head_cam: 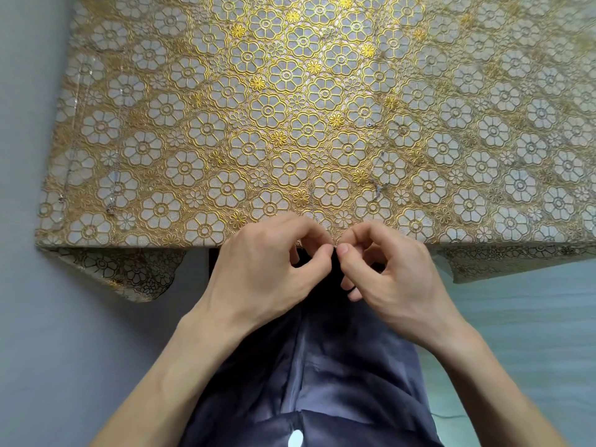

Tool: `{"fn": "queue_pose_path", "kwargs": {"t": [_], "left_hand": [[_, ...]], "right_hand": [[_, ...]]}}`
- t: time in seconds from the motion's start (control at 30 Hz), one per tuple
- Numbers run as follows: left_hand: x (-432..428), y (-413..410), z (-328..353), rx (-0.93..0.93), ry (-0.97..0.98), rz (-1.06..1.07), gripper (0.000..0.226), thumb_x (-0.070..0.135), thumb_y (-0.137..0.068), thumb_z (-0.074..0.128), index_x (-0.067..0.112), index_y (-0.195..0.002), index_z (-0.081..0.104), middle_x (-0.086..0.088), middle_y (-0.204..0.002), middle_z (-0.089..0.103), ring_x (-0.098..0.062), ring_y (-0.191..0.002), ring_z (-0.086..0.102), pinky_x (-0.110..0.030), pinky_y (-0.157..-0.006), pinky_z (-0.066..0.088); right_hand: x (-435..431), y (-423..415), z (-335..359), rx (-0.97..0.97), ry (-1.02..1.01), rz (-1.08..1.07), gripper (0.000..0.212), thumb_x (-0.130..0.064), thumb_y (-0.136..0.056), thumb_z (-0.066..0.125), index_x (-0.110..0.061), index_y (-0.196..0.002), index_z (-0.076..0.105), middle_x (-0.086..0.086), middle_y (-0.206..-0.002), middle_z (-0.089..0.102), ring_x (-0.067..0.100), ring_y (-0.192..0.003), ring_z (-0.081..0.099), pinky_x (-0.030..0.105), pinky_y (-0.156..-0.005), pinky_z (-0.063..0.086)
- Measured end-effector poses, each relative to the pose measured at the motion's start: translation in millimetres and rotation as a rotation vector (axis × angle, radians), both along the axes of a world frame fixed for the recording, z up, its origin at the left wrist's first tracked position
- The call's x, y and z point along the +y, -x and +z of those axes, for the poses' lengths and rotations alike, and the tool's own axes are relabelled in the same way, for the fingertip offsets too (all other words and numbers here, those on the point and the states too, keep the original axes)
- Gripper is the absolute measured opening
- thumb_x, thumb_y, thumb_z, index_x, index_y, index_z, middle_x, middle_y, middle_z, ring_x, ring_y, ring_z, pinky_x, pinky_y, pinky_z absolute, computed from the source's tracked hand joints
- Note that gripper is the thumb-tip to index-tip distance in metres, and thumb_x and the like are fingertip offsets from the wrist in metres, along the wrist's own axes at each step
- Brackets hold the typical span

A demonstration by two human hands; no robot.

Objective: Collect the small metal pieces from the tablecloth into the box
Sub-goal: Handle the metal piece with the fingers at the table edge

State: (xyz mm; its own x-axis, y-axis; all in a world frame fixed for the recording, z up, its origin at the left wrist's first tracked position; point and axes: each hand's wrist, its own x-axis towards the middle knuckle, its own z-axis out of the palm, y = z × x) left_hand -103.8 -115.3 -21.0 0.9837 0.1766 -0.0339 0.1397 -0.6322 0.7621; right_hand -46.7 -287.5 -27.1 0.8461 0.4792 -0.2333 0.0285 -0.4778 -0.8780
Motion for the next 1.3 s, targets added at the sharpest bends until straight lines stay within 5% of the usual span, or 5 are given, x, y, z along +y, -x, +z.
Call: {"fn": "queue_pose_path", "kwargs": {"t": [0.27, 0.5, 0.93, 1.3], "left_hand": [[2.9, 0.8, -0.6, -0.010, 0.018, -0.005, 0.010, 0.039, -0.083, 0.065, 0.031, -0.087, 0.070, 0.016, -0.082, 0.068, -0.007, -0.065, 0.060, -0.034, -0.063, 0.053], [2.2, 1.5, -3.3, -0.049, 0.000, 0.007, 0.010, 0.040, -0.084, 0.064, 0.031, -0.086, 0.069, 0.017, -0.083, 0.067, -0.007, -0.065, 0.059, -0.035, -0.061, 0.053], [-6.5, 23.9, -14.9, -0.208, -0.263, 0.035, 0.009, 0.031, -0.089, 0.068, 0.025, -0.086, 0.073, 0.010, -0.082, 0.069, -0.011, -0.073, 0.057, -0.030, -0.068, 0.046], [-5.1, 28.8, -21.3, -0.275, -0.372, 0.022, 0.008, 0.026, -0.091, 0.070, 0.023, -0.085, 0.073, 0.009, -0.079, 0.068, -0.015, -0.069, 0.062, -0.037, -0.063, 0.048]], "right_hand": [[2.8, 1.6, 8.6, 0.123, -0.042, -0.043, 0.014, -0.015, -0.095, 0.062, -0.021, -0.084, 0.060, 0.012, -0.067, 0.061, 0.011, -0.051, 0.063, 0.036, -0.048, 0.059], [4.5, 0.1, 14.5, 0.362, -0.113, -0.138, 0.008, -0.012, -0.093, 0.067, -0.014, -0.086, 0.069, -0.007, -0.062, 0.061, 0.010, -0.054, 0.061, 0.032, -0.046, 0.057], [9.2, 11.2, 14.5, 0.676, -0.156, -0.233, 0.010, -0.013, -0.094, 0.067, -0.008, -0.089, 0.074, -0.004, -0.067, 0.062, 0.011, -0.052, 0.056, 0.026, -0.042, 0.051], [11.2, 14.8, 13.5, 0.736, -0.226, -0.280, 0.015, -0.011, -0.093, 0.067, -0.013, -0.081, 0.075, 0.001, -0.070, 0.063, 0.011, -0.049, 0.054, 0.024, -0.042, 0.049]]}}
